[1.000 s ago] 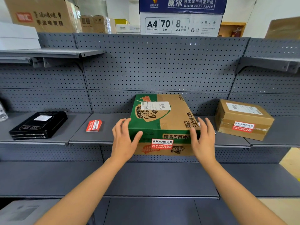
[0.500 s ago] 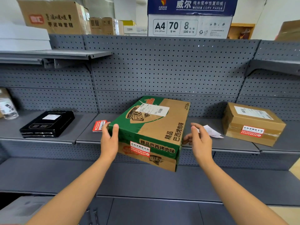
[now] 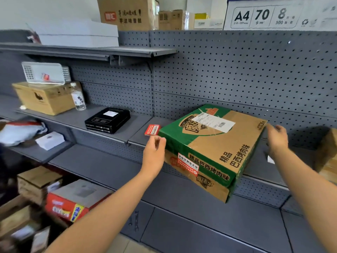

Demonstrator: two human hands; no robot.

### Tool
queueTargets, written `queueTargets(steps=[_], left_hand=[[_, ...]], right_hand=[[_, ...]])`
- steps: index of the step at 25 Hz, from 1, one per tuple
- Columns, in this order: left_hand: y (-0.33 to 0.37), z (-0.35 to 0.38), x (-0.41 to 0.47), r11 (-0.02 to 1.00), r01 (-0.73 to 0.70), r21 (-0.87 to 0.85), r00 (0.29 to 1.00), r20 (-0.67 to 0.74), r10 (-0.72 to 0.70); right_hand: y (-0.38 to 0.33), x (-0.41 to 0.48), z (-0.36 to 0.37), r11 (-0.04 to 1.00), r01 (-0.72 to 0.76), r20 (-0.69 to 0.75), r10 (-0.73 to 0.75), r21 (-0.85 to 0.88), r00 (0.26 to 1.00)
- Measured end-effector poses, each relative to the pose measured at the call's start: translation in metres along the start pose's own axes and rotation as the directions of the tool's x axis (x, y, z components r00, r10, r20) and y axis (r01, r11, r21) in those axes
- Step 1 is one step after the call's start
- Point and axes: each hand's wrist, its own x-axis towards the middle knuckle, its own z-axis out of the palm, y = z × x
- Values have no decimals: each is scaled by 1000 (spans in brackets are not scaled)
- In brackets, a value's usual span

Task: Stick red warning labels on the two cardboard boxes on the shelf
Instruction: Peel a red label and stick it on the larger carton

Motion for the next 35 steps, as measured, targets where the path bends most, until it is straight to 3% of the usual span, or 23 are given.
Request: queueTargets(steps=[6, 11, 16, 21, 27, 31, 35], left_hand=[[-9, -2, -14, 996, 69, -60, 997, 25, -67], [-11, 2, -9, 996, 62, -66, 996, 74, -57], [-11, 8, 22, 991, 97, -93, 994, 62, -92], [-4, 20, 53, 981, 140, -136, 982, 144, -120], [6, 47, 117, 983, 179, -43, 925, 348, -153], [20, 76, 151, 984, 173, 54, 874, 452, -178], [31, 88, 168, 984, 163, 74, 898, 403, -179]], right_hand=[[1, 32, 15, 985, -152, 131, 140, 85, 981], [6, 27, 20, 982, -124, 69, 115, 143, 991], [8, 7, -5, 984, -133, 49, 128, 119, 991], [4, -22, -32, 992, -118, 67, 114, 49, 991], [11, -42, -59, 991, -131, 74, 133, -32, 988], [15, -55, -67, 987, -145, -2, 145, -73, 989], [16, -66, -70, 981, -154, -19, 153, -119, 988]])
